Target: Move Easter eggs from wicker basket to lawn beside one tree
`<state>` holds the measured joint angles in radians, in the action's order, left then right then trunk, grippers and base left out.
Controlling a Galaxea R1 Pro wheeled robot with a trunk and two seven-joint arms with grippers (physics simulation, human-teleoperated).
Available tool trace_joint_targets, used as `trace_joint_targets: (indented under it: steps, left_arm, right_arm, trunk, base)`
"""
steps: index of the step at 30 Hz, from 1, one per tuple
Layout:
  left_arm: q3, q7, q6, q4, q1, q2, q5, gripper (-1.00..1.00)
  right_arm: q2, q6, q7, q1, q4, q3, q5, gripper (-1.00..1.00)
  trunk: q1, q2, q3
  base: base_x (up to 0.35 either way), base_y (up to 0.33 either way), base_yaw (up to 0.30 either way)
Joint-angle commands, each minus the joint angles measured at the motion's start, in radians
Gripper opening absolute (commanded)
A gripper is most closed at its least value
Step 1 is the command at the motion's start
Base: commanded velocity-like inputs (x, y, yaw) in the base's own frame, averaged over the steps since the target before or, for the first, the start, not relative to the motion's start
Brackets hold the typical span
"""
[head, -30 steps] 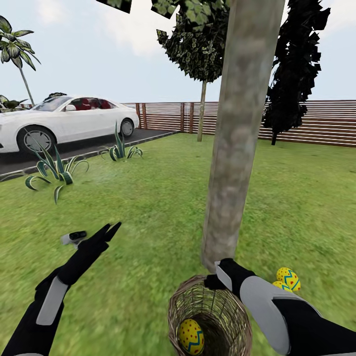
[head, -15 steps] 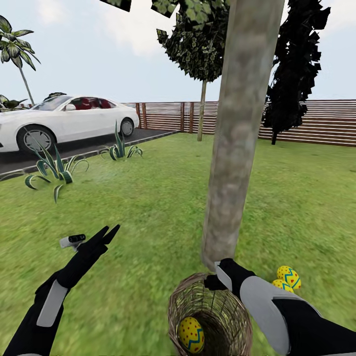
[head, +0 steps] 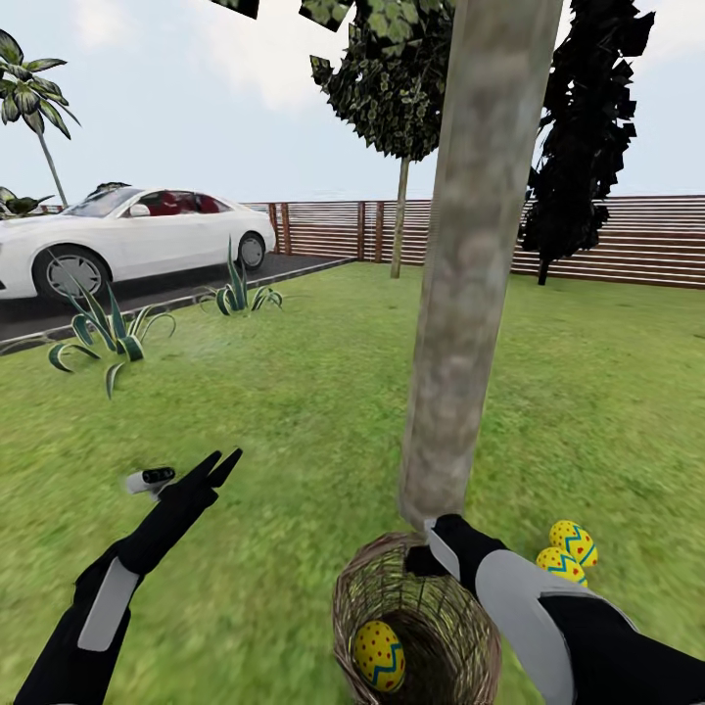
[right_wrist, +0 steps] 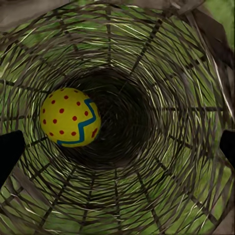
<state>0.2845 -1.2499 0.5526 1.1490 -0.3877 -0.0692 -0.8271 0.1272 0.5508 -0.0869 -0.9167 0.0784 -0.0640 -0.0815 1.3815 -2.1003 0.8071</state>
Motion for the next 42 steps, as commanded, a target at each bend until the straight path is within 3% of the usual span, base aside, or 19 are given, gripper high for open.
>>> trace_joint_targets:
  steps: [1,5,24,25,42]
  left_arm:
    - [-0.003,-0.002,0.01,0.0,0.0,0.005,-0.004,1.0]
    - [-0.007,-0.002,0.01,0.0,0.0,0.011,-0.004,1.0]
    - [-0.014,-0.003,0.01,0.0,0.0,0.019,-0.004,1.0]
    - [-0.014,-0.003,0.01,0.0,0.0,0.019,-0.004,1.0]
    - [-0.016,-0.003,-0.002,-0.06,0.0,0.021,-0.003,1.0]
  right_arm:
    - [0.001,0.007,-0.005,0.0,0.0,-0.001,-0.014,1.0]
    - [0.002,0.014,-0.009,-0.007,-0.004,0.011,-0.031,1.0]
    - [-0.003,0.02,0.098,-0.011,-0.003,0.118,-0.137,1.0]
    - [-0.003,0.02,0.282,-0.011,-0.003,0.218,-0.164,1.0]
    - [-0.003,0.02,0.284,-0.011,-0.003,0.217,-0.164,1.0]
  trunk:
    - [0.0,0.0,0.001]
    - [0.0,0.0,0.001]
    - [0.0,0.0,0.001]
    - [0.0,0.0,0.001]
    - [0.0,0.0,0.001]
  base:
    - [0.0,0.0,0.0]
    - [0.0,0.0,0.0]
    - [0.0,0.0,0.0]
    - [0.0,0.0,0.0]
    - [0.0,0.0,0.0]
